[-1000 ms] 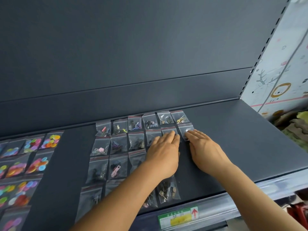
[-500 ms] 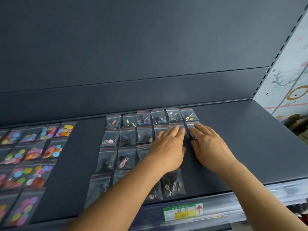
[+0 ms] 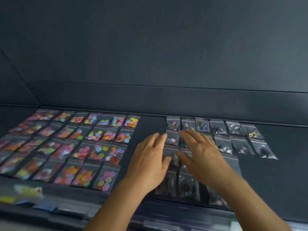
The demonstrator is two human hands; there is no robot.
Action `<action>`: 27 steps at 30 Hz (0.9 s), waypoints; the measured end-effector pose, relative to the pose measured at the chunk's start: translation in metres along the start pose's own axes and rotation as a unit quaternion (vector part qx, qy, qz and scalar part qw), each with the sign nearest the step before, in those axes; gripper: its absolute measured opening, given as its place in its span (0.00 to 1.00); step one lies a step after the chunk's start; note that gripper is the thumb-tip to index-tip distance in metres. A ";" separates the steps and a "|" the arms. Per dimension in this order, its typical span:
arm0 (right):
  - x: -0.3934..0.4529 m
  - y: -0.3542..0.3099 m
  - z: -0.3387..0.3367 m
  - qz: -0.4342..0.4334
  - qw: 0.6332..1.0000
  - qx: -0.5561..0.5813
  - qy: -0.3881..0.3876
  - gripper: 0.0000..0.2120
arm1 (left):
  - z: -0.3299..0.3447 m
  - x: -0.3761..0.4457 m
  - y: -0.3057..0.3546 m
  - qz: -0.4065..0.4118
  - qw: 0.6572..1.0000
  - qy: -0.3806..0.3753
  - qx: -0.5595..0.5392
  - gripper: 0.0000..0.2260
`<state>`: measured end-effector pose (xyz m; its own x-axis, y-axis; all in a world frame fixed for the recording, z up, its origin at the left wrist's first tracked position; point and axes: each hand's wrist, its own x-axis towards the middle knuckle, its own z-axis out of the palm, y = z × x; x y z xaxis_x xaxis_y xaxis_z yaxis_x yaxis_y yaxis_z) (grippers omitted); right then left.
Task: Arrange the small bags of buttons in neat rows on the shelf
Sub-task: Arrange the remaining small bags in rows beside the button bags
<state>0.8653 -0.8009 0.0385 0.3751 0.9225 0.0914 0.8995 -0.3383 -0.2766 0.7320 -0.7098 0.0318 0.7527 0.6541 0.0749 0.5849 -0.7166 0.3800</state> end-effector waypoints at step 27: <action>0.108 -0.489 0.157 -0.266 0.958 0.073 -0.074 0.27 | -0.181 -0.206 -0.416 -0.226 0.963 0.148 0.006 0.27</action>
<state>0.4312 -0.5065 0.0332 -0.1733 0.9771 0.1231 0.9099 0.2067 -0.3596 0.2789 -0.5027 0.0249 0.3026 0.9386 0.1656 0.8374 -0.3448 0.4242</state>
